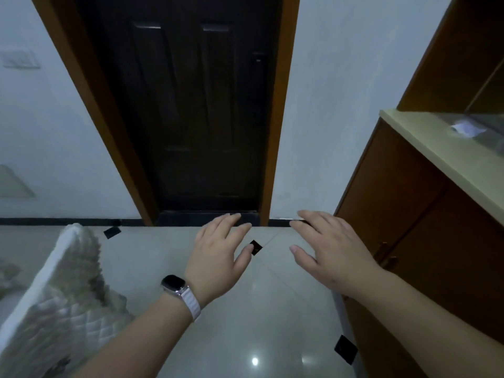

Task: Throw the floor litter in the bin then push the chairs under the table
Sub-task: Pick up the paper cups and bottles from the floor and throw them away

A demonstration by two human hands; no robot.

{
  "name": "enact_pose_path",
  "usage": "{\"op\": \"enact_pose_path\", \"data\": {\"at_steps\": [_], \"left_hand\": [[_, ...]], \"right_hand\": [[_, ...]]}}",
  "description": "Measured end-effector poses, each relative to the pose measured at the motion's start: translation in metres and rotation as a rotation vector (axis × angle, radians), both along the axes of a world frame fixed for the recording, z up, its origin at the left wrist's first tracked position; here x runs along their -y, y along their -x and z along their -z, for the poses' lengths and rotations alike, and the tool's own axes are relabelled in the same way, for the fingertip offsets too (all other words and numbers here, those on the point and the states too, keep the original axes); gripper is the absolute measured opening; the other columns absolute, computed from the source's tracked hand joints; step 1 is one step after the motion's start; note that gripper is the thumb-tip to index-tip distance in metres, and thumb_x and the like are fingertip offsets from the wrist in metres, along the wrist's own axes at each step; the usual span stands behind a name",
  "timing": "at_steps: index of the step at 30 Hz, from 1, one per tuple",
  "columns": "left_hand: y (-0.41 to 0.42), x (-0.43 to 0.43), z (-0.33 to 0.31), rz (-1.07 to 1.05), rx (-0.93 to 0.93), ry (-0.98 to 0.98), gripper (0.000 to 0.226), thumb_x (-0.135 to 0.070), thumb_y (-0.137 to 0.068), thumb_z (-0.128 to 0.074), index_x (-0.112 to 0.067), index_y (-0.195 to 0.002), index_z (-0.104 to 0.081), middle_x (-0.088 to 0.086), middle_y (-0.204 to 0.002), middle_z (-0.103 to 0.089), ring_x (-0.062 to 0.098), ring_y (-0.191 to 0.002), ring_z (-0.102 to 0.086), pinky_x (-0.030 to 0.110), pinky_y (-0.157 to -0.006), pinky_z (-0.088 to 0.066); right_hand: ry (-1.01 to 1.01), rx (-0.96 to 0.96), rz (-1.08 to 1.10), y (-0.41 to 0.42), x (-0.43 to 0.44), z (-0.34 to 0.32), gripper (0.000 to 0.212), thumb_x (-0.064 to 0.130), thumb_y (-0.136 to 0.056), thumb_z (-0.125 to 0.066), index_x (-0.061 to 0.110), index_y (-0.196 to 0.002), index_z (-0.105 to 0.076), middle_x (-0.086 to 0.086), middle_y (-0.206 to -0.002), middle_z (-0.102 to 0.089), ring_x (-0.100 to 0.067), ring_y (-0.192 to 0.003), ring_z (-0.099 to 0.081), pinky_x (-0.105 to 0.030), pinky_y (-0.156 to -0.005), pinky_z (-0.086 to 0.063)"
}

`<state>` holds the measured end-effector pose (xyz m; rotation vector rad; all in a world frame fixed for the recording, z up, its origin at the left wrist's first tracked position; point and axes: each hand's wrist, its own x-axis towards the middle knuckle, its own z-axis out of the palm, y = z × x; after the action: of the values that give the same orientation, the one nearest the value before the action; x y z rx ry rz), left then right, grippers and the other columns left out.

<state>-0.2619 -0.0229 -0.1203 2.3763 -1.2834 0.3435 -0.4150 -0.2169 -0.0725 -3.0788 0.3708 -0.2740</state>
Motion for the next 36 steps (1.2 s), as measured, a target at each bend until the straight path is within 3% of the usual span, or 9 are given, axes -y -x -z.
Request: {"op": "enact_pose_path", "data": {"at_steps": [10, 16, 23, 33, 36], "left_hand": [[-0.122, 0.022, 0.018, -0.157, -0.024, -0.120, 0.045, -0.049, -0.093, -0.042, -0.026, -0.127, -0.061, 0.000, -0.137, -0.057, 0.022, -0.126, -0.052, 0.038, -0.102, -0.041], [-0.222, 0.057, 0.007, -0.346, -0.007, -0.212, 0.047, -0.051, -0.094, -0.040, -0.028, -0.130, -0.060, -0.002, -0.138, -0.056, 0.021, -0.129, -0.050, 0.041, -0.105, -0.040], [-0.321, 0.100, -0.035, -0.536, 0.053, -0.243, 0.046, -0.050, -0.094, -0.038, -0.028, -0.129, -0.059, 0.001, -0.138, -0.056, 0.026, -0.128, -0.050, 0.046, -0.105, -0.043], [-0.396, 0.055, -0.022, -0.741, -0.004, -0.206, 0.047, -0.049, -0.095, -0.038, -0.027, -0.132, -0.056, 0.003, -0.137, -0.057, 0.027, -0.128, -0.051, 0.046, -0.106, -0.040], [-0.428, 0.030, -0.007, -0.760, 0.018, -0.166, 0.044, -0.047, -0.094, -0.043, -0.025, -0.129, -0.057, 0.004, -0.135, -0.059, 0.028, -0.125, -0.054, 0.047, -0.103, -0.043]], "right_hand": [[-0.051, 0.047, -0.139, -0.159, 0.051, 0.026, 0.048, 0.051, -0.092, -0.041, 0.024, -0.125, -0.061, 0.002, -0.133, -0.058, -0.020, -0.120, -0.055, -0.039, -0.096, -0.046], [-0.107, 0.006, -0.304, -0.298, 0.106, 0.038, 0.055, 0.055, -0.094, -0.030, 0.027, -0.137, -0.051, 0.003, -0.145, -0.047, -0.020, -0.133, -0.043, -0.041, -0.107, -0.037], [-0.084, 0.019, -0.568, -0.445, 0.147, 0.011, 0.053, 0.054, -0.094, -0.036, 0.024, -0.133, -0.056, -0.001, -0.140, -0.053, -0.023, -0.129, -0.048, -0.043, -0.105, -0.042], [-0.114, -0.097, -0.788, -0.577, 0.104, 0.007, 0.063, 0.058, -0.093, -0.022, 0.026, -0.140, -0.049, 0.001, -0.148, -0.044, -0.021, -0.138, -0.039, -0.042, -0.112, -0.032], [-0.082, -0.079, -0.815, -0.616, 0.077, 0.010, 0.057, 0.056, -0.094, -0.029, 0.025, -0.134, -0.056, 0.000, -0.141, -0.053, -0.022, -0.131, -0.048, -0.043, -0.106, -0.039]]}}
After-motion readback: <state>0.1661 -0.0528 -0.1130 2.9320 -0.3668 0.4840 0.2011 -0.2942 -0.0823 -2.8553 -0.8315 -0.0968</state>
